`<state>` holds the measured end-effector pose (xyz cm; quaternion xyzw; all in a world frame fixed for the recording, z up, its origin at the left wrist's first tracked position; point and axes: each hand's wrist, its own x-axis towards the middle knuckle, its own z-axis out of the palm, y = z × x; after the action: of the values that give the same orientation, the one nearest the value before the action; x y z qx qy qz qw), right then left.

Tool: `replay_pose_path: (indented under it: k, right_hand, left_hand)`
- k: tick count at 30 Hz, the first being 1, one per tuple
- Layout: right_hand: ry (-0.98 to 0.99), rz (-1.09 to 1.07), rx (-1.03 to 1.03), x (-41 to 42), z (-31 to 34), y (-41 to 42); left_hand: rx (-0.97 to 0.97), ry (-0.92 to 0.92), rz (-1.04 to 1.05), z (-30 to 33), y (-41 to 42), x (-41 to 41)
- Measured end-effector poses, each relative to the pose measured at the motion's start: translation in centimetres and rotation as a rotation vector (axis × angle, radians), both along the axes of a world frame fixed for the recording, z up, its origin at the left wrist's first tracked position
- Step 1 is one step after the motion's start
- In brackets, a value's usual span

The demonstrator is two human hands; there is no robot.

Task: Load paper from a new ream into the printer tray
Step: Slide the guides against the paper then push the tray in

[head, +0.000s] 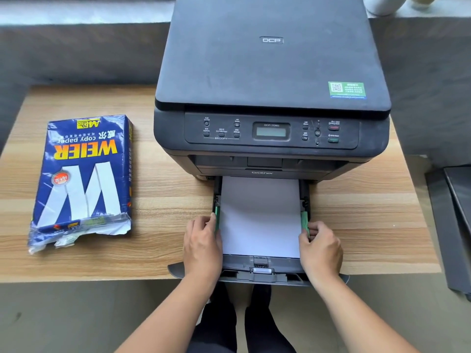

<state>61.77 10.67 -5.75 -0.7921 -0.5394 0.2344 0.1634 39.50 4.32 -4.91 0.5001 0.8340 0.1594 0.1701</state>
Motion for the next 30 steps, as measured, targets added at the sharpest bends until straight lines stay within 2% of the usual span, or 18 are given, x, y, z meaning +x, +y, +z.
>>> replay_pose_path:
  k: [17,24,30]
  right_hand:
    - [0.008,0.025,0.014,0.1,-0.2,0.0]
    - [0.012,0.033,0.013,0.2,-0.1,0.0]
    - [0.020,0.030,0.014,0.3,-0.1,0.0]
  left_hand:
    - [-0.111,0.054,0.062,-0.4,-0.3,2.3]
    - [0.009,0.008,0.019,0.3,-0.5,2.5]
    - [0.051,-0.069,0.104,0.6,-0.5,2.1]
